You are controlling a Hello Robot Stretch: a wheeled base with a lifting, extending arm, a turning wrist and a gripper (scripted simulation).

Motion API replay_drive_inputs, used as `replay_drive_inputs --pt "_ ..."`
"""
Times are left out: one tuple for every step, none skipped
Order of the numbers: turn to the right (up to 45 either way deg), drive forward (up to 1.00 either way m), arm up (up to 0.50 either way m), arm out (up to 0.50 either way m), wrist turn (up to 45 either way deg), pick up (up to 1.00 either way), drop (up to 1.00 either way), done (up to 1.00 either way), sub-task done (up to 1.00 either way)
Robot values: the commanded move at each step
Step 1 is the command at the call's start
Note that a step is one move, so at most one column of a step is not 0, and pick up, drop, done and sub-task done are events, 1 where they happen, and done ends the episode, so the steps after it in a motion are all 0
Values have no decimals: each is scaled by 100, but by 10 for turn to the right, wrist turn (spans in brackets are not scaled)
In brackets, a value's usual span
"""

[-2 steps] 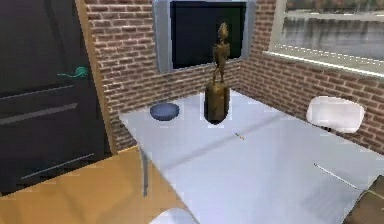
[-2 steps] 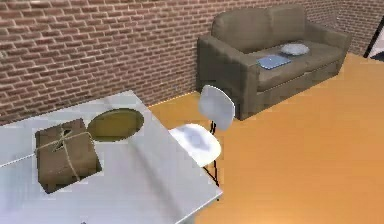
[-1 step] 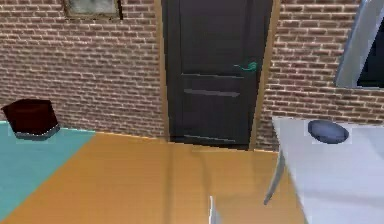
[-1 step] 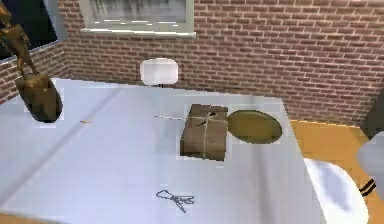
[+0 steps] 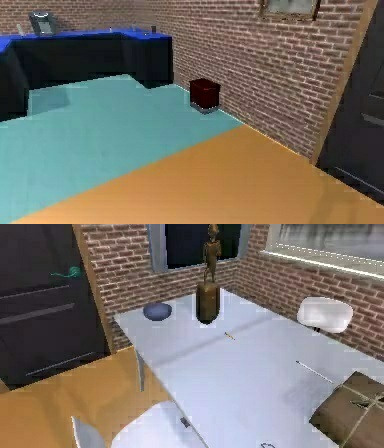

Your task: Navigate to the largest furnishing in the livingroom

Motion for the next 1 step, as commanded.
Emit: replay_drive_inputs --pt "-450 0 0 0 0 0 0 0 0"
